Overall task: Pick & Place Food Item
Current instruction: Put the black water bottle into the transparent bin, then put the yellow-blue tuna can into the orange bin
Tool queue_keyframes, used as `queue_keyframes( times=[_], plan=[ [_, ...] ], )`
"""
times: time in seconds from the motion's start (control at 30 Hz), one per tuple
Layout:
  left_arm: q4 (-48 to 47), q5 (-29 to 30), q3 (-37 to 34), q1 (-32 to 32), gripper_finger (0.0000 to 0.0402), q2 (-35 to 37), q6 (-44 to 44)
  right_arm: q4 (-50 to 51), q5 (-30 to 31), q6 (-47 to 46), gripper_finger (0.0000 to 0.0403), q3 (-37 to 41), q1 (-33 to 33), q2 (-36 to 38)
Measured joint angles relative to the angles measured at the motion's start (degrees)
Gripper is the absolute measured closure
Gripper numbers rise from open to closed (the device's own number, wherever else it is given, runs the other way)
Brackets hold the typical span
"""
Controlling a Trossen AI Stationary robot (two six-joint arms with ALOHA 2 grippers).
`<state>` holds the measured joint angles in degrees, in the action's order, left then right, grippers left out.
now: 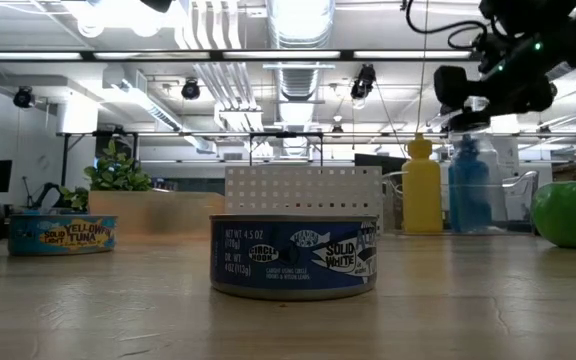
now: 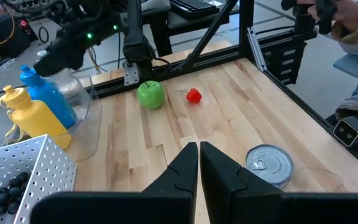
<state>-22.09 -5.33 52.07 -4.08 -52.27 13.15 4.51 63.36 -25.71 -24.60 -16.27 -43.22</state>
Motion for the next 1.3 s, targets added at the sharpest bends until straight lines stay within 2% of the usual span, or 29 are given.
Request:
queue_keyframes(
  times=[0.37, 0.6, 0.77, 1.3],
  plan=[
    [-0.02, -0.01, 0.0, 0.0, 0.0378, 0.0, 0.02, 3.93, -0.86, 3.89, 0.0037, -6.79, 0.71, 1.98],
    [-0.02, 0.01, 0.0, 0.0, 0.0378, 0.0, 0.07, 8.94, -0.46, 3.93, 0.0037, -10.38, 3.02, 1.96],
    [-0.02, 0.0, 0.01, 0.0, 0.0378, 0.0, 0.07, 9.01, -0.42, 4.46, 0.0037, -11.46, 5.38, 1.96],
    [-0.02, -0.01, 0.02, 0.02, 0.0378, 0.0, 0.07, 8.87, -0.4, 10.63, 0.0037, -11.79, 21.3, 1.87]
  ],
)
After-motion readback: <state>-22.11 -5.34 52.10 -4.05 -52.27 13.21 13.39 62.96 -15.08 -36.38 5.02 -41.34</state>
